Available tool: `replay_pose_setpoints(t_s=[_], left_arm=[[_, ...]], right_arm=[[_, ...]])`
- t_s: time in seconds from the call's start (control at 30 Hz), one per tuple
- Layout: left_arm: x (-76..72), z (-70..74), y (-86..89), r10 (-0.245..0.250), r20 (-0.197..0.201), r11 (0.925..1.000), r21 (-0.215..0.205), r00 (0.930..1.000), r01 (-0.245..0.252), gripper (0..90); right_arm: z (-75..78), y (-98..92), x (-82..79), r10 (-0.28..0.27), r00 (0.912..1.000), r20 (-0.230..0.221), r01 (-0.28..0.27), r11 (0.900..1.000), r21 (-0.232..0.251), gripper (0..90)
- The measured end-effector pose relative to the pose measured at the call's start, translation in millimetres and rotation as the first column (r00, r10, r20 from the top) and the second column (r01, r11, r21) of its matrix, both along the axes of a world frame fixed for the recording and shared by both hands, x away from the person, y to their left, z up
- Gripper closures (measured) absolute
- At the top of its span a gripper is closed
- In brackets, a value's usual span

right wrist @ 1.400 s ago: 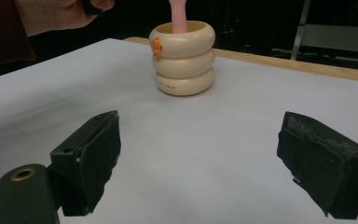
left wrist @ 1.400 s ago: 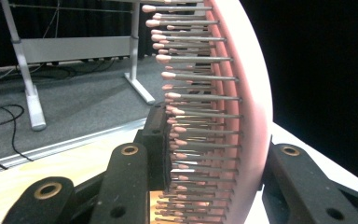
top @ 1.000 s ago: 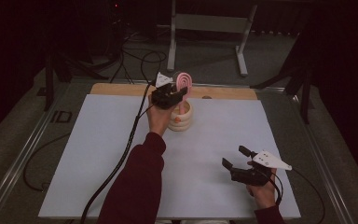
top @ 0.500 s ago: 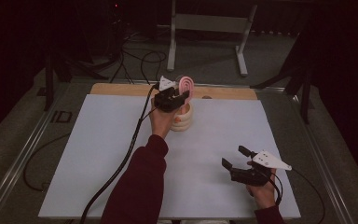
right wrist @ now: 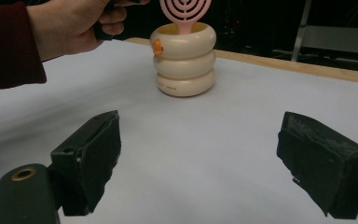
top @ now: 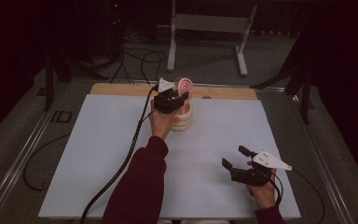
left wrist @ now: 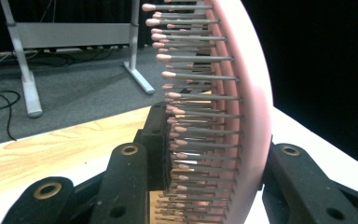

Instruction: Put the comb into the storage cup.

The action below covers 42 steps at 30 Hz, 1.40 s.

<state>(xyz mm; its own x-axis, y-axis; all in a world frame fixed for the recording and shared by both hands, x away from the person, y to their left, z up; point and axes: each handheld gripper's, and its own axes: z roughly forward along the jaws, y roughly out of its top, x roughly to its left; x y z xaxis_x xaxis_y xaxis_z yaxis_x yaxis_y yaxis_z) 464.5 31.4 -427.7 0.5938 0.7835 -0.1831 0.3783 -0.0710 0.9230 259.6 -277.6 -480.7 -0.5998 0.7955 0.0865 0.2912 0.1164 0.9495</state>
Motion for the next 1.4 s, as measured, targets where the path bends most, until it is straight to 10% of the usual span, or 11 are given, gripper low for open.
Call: replay_pose_setpoints(t_s=[1.4], left_arm=[[9.1,-13.4,35.4,0.11,-0.102,0.9938,0.028,0.9887,-0.108,48.3]], right_arm=[[-0.5,1.7,0.4,0.003,1.0,-0.002,-0.003,1.0,-0.002,13.6]])
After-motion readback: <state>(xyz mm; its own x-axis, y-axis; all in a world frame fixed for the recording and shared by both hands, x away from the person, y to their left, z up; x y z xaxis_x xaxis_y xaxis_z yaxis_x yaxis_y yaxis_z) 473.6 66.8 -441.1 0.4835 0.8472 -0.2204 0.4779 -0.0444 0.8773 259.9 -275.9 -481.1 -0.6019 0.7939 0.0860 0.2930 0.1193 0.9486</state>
